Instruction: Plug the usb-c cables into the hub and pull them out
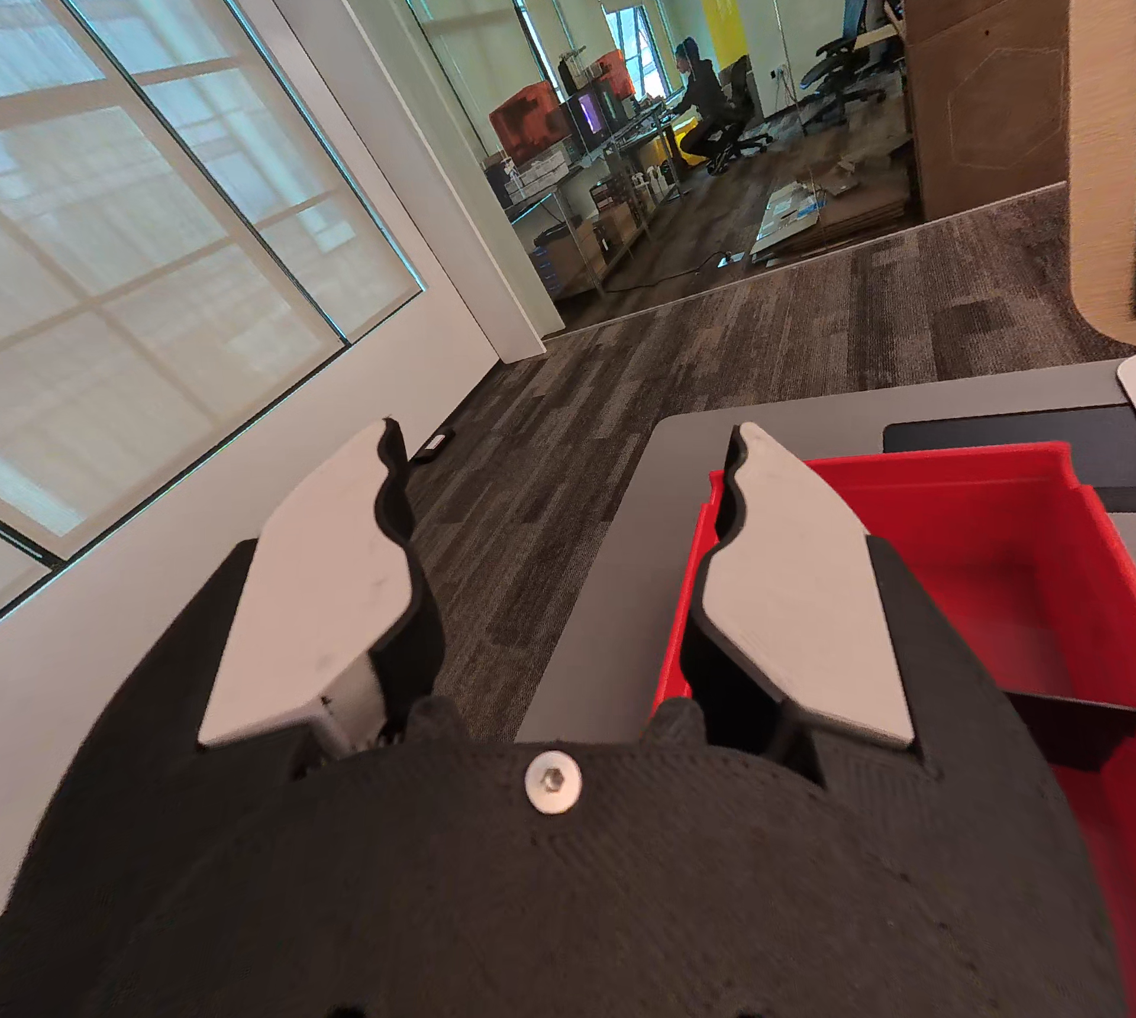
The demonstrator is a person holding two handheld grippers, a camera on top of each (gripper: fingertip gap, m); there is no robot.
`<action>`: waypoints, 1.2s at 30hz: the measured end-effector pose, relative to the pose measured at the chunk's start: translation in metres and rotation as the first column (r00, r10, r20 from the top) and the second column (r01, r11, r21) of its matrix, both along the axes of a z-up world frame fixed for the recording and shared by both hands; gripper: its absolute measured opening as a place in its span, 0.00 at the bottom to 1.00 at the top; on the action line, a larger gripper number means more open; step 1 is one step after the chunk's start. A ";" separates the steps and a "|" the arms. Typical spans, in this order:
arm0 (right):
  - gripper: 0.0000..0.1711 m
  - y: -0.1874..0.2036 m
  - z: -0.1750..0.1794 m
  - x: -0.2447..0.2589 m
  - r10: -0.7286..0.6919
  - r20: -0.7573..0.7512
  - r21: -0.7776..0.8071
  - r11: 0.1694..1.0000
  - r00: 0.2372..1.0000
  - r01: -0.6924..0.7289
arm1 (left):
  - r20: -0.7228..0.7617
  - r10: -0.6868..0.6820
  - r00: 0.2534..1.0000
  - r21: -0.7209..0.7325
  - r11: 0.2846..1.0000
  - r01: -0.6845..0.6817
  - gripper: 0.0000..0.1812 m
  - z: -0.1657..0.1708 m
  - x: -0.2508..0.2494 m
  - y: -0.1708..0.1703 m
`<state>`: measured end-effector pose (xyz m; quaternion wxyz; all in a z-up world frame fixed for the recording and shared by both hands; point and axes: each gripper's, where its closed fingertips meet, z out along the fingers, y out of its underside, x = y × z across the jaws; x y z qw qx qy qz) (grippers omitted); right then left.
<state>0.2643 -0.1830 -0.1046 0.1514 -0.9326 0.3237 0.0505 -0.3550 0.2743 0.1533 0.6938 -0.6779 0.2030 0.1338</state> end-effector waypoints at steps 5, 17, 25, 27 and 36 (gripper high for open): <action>0.34 -0.008 -0.031 -0.015 0.047 -0.146 -0.091 0.994 0.988 -0.061 | 0.013 -0.027 1.000 -0.022 0.999 0.027 0.53 -0.003 0.001 0.001; 0.18 -0.009 -0.035 -0.011 0.024 -0.161 -0.122 0.992 0.987 -0.044 | 0.340 0.165 0.926 -0.881 0.400 0.253 0.45 -0.193 -0.069 0.012; 0.12 0.008 -0.036 -0.041 0.237 -0.164 -0.143 0.955 0.957 -0.261 | 0.211 0.111 0.971 -0.972 0.130 0.196 0.40 -0.262 -0.060 0.005; 0.14 0.014 -0.037 -0.057 0.267 -0.207 -0.161 0.940 0.941 -0.302 | 0.184 0.090 0.979 -0.982 0.043 0.181 0.35 -0.276 -0.057 -0.004; 0.11 0.050 -0.037 -0.107 0.390 -0.275 -0.271 0.845 0.879 -0.460 | -0.024 -0.234 0.972 -0.996 -0.077 -0.043 0.05 -0.290 -0.043 -0.039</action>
